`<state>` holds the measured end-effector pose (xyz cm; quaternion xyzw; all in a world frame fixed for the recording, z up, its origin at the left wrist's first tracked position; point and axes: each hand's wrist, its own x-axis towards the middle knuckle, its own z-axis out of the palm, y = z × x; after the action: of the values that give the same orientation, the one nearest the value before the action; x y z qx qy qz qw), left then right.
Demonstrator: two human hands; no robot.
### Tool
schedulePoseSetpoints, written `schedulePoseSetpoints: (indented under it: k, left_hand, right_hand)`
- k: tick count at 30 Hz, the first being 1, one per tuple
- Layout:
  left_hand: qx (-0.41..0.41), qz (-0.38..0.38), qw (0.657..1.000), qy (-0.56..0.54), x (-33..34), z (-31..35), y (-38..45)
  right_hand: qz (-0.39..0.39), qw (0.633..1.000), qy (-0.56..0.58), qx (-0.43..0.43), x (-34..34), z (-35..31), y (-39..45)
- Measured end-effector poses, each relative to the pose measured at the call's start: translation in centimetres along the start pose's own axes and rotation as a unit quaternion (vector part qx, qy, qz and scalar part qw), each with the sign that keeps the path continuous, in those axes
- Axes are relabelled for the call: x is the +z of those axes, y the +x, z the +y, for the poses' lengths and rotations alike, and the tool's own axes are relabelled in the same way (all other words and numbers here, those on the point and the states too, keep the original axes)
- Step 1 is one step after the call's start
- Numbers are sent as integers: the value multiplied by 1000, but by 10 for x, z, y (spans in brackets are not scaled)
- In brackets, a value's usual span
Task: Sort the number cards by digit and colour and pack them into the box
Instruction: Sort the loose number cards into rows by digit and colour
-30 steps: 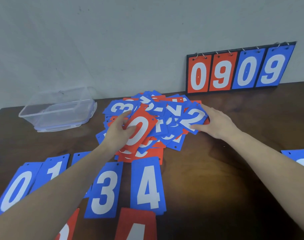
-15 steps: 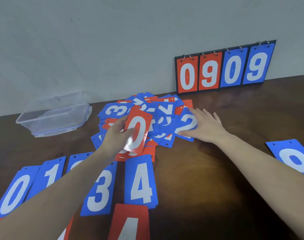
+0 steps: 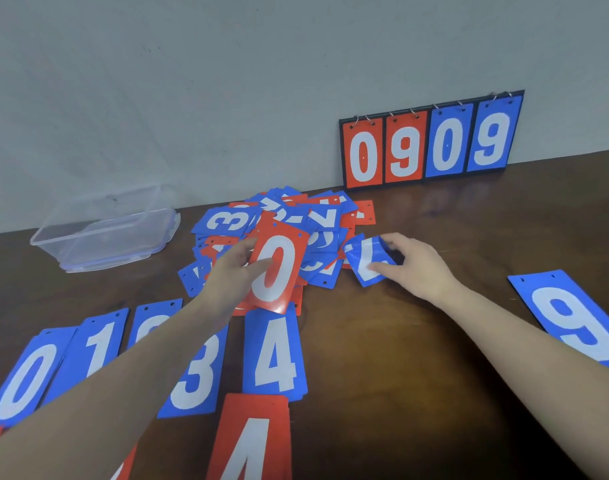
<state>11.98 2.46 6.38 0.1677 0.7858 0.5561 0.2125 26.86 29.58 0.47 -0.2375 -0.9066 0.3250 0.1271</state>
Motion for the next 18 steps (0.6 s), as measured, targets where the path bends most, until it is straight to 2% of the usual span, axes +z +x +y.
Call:
schedulePoseSetpoints:
  k: [4, 8, 11, 16, 18]
  left_hand:
    - [-2, -17, 999, -30, 4, 3, -11]
    - [10, -23, 999, -33, 5, -1, -22]
    - [0, -22, 1000, 3, 4, -3, -33]
    - [-57, -27, 995, -82, -9, -1, -56]
    - [-29, -10, 996, -89, -18, -3, -63]
  right_hand:
    - [16, 974, 227, 19, -2, -12, -22]
    - [-20, 943, 331, -11, 3, -38, -33]
    - [-67, 931, 356, -40, 10, -68, -39]
    - [-110, 929, 344, -79, 31, -116, -46]
    - [-143, 927, 333, -93, 44, -131, -49]
